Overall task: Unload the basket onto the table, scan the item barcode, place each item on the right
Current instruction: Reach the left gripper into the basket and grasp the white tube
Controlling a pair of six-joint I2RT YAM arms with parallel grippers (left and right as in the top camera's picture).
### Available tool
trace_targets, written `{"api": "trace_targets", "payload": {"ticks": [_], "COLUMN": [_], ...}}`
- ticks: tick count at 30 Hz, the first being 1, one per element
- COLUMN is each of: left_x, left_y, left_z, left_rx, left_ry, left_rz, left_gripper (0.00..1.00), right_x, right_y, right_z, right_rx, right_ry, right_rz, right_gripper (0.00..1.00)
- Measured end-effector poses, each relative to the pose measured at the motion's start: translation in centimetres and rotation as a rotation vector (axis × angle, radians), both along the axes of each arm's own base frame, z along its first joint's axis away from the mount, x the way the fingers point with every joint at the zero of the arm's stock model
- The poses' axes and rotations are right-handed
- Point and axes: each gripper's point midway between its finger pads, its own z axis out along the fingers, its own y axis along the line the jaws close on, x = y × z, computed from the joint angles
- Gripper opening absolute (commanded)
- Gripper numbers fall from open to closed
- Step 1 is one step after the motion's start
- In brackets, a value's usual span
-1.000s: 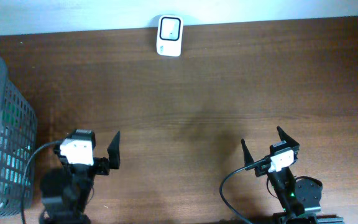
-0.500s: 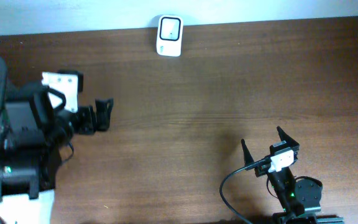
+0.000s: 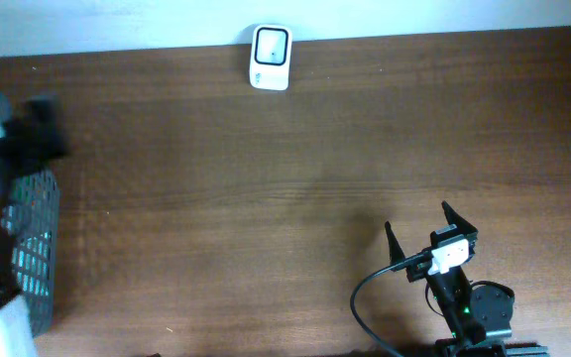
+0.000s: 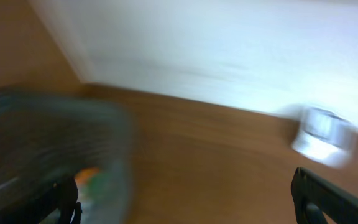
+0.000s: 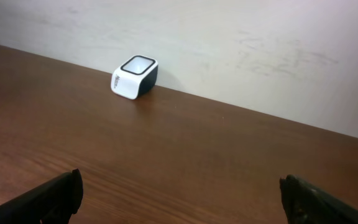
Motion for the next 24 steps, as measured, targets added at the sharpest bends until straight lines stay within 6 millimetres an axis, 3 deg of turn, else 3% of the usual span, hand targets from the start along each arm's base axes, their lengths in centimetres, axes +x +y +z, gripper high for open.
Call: {"api": "trace_targets", "payload": {"ticks": [2, 5, 8, 13, 17, 20, 22, 24], "left_x": [-1.8, -3.2, -3.3, -3.6, -5.3, -6.0, -6.9, -7.2], "left_y": [4.7, 9.4, 13.3, 17.3, 19.5, 20.3, 20.5, 21.3], "left_z": [-0.4, -2.5, -5.4, -10.9, -15.0, -17.5, -20.6, -22.3], "left_rx": [-0.026, -0.089, -0.143, -0.210, -0.249, -0.250, -0.258, -0.237], "left_ry": [0.018, 0.064, 0.129, 0.259, 0.352, 0.395, 0.464, 0.477], "left_rz": [0.198, 0.402, 0.530, 0.635, 0.702, 0.712, 0.707, 0.704], "left_gripper": [0.99, 0.99, 1.00, 1.00, 0.99, 0.98, 1.00, 0.99], "right_x": [0.0, 0.0, 0.0, 0.0, 0.0, 0.0, 0.0, 0.0], "right_y": [0.0, 0.0, 0.0, 0.0, 0.0, 0.0, 0.0, 0.0], "right_z": [0.0, 0.0, 0.0, 0.0, 0.0, 0.0, 0.0, 0.0], "right_rx": [0.000, 0.000, 0.000, 0.000, 0.000, 0.000, 0.000, 0.000], "right_ry": [0.000, 0.000, 0.000, 0.000, 0.000, 0.000, 0.000, 0.000], "right_rz": [0.000, 0.000, 0.000, 0.000, 0.000, 0.000, 0.000, 0.000], "right_gripper": [0.98, 0.98, 0.98, 0.98, 0.98, 0.98, 0.98, 0.98]}}
